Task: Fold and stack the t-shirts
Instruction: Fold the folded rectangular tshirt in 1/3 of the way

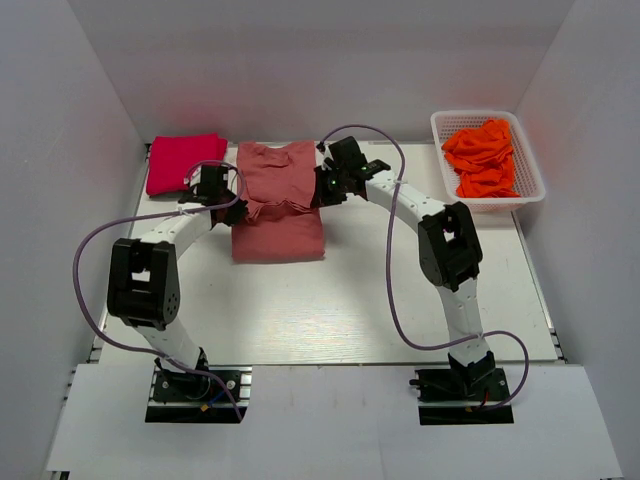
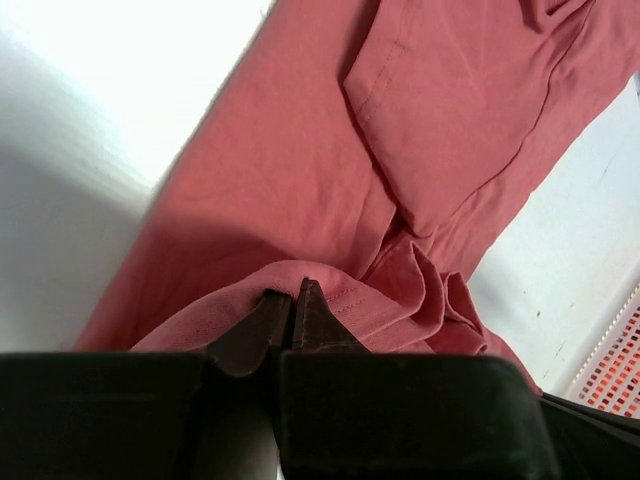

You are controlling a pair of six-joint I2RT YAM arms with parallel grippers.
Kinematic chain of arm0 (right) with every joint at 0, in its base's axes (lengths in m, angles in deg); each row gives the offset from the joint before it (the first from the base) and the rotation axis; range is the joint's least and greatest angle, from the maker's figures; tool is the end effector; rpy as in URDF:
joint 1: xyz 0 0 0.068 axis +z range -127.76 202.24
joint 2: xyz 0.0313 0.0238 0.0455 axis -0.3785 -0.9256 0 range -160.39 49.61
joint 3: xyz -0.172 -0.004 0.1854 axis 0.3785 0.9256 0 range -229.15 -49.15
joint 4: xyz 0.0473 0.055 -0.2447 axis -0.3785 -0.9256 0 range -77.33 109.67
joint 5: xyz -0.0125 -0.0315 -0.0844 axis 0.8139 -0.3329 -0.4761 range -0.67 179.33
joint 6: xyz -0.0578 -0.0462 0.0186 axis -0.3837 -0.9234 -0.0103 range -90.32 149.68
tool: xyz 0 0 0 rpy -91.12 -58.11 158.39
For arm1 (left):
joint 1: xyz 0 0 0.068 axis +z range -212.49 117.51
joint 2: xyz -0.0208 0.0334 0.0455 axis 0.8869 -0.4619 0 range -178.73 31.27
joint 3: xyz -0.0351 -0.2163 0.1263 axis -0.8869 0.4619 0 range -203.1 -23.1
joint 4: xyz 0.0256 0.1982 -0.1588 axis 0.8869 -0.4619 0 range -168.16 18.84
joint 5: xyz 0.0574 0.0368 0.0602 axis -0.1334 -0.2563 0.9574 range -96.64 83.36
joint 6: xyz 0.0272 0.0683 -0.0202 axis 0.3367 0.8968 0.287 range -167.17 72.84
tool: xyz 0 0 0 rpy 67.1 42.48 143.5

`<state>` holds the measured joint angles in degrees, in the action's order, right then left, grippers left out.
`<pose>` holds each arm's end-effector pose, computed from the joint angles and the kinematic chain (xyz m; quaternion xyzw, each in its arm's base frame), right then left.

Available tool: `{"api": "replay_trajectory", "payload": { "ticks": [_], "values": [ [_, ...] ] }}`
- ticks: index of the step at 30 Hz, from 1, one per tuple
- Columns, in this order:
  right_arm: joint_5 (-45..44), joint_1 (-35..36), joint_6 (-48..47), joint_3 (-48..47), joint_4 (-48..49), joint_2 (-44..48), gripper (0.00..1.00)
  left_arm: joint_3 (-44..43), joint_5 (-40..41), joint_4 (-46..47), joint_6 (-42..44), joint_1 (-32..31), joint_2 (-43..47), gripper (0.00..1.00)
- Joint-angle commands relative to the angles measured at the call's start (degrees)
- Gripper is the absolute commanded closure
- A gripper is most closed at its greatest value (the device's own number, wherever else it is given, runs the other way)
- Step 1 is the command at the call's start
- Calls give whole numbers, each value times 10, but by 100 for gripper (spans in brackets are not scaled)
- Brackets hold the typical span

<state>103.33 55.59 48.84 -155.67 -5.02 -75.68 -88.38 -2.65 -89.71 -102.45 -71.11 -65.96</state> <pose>0.4131 0.2906 0.1981 -0.1604 0.8989 0.2739 0.3021 0.3692 -0.0514 0.1729 -0.3833 0.8590 -0.1509 0.3039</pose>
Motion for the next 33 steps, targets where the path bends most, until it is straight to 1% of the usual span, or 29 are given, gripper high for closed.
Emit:
{"api": "replay_trajectory", "payload": {
  "ticks": [1, 2, 3, 4, 5, 6, 7, 8, 9, 10, 11, 12, 13, 15, 17, 18, 20, 22, 23, 24, 25, 26, 27, 28, 29, 30, 31, 32, 33],
  "values": [
    [18, -8, -12, -23, 54, -15, 100, -25, -13, 32, 11, 11, -9, 100],
    [19, -12, -13, -21, 61, -20, 100, -25, -13, 37, 11, 12, -9, 100],
    [19, -13, -14, -22, 80, -21, 100, -30, -13, 55, 11, 17, -29, 100],
    [25, -16, -11, -24, 82, -29, 100, -37, -34, 50, 18, 17, -39, 100],
    [30, -18, -15, -27, 87, -35, 100, -63, -42, 39, 18, 24, -52, 100],
    [36, -21, -19, -33, 91, -37, 96, -79, -48, 27, 28, 24, -64, 94],
    [36, -23, -22, -36, 103, -42, 87, -94, -43, 4, 28, 29, -75, 83],
    [38, -28, -32, -37, 105, -48, 80, -115, -37, 4, 28, 29, -92, 56],
    [37, -28, -43, -41, 109, -52, 64, -121, -32, 4, 35, 35, -97, 32],
    [31, -35, -46, -66, 105, -55, 53, -129, -26, 16, 35, 35, -97, 13],
    [25, -36, -59, -74, 101, -63, 32, -163, -21, -1, 35, 50, -114, 2],
    [26, -40, -63, -83, 97, -66, 10, -183, -14, -14, 35, 50, -119, 0],
    [24, -48, -66, -110, 77, -67, 10, -200, 8, -24, 35, 58, -119, 0],
    [31, -54, -85, -113, 65, -51, 10, -240, 7, -60, 40, 64, -125, 0],
    [40, -53, -97, -61, 69, -31, 10, -247, -2, -74, 47, 70, -125, 0],
    [45, -51, -96, -40, 82, 8, 10, -236, -22, -74, 64, 70, -114, 0],
    [63, -50, -92, 50, 115, 50, 10, -183, -28, -48, 77, 70, -78, 0],
    [89, -47, -81, 90, 125, 83, 10, -131, -37, -35, 116, 57, -54, 0],
    [95, -46, -79, 141, 133, 102, 10, -116, -37, -30, 134, 57, -35, 0],
    [103, -45, -71, 157, 135, 119, 10, -102, -53, -17, 172, 51, -35, 0],
    [105, -44, -67, 187, 137, 134, 10, -78, -67, -3, 190, 46, -29, 0],
    [106, -44, -64, 214, 149, 139, 10, -72, -89, 5, 206, 46, -35, 0],
    [112, -43, -57, 226, 153, 147, 10, -72, -89, 5, 222, 46, -43, 4],
    [116, -43, -54, 242, 156, 155, 10, -85, -89, -3, 255, 40, -52, 5],
    [117, -42, -54, 250, 152, 158, 10, -92, -82, -8, 271, 31, -61, 6],
    [121, -43, -52, 255, 147, 163, 10, -113, -36, -27, 292, 26, -84, 6],
    [120, -41, -52, 258, 147, 166, 10, -128, -13, -42, 302, 18, -98, 6],
    [118, -41, -51, 271, 151, 167, 10, -145, 32, -59, 312, 18, -115, 6],
    [114, -41, -49, 275, 156, 170, 10, -179, 56, -92, 317, 12, -131, 4]
  ]
}}
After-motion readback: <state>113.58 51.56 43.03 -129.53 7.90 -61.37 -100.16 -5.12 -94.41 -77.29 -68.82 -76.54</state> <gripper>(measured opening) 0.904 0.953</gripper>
